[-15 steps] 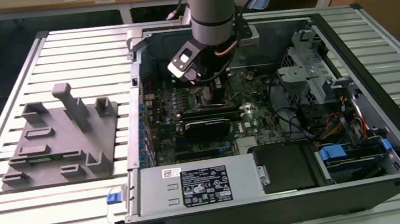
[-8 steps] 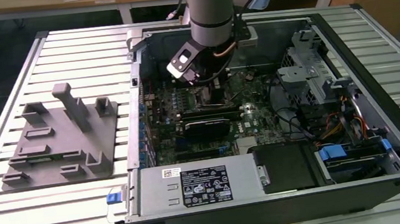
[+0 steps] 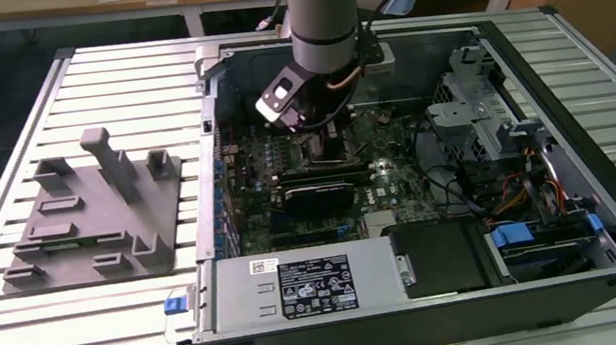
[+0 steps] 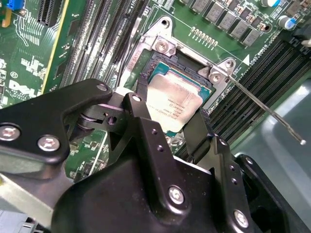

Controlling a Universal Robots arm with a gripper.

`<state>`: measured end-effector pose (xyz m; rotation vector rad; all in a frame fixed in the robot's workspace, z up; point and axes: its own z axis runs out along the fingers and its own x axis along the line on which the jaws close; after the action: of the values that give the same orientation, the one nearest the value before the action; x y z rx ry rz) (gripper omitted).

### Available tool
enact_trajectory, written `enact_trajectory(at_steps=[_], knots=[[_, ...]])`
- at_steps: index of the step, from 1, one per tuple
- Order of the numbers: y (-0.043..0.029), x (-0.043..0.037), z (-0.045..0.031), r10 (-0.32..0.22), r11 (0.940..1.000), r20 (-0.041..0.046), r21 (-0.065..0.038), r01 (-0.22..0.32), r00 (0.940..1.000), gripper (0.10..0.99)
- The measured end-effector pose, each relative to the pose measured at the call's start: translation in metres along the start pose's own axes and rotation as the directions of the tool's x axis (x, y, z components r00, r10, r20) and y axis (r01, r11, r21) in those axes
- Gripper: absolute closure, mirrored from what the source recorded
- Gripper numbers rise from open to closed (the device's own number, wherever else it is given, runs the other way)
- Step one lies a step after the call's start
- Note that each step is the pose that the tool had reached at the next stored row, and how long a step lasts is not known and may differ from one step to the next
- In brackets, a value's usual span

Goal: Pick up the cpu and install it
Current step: 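Place the cpu into insertion slot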

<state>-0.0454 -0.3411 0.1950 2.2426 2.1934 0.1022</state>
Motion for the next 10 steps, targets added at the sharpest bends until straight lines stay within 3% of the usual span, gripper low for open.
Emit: enact_trajectory(at_steps=[10], knots=[[-0.0003, 0.0001, 0.0033, 0.000, 1.0000, 0.0057, 0.000, 0.000, 1.0000, 0.545]])
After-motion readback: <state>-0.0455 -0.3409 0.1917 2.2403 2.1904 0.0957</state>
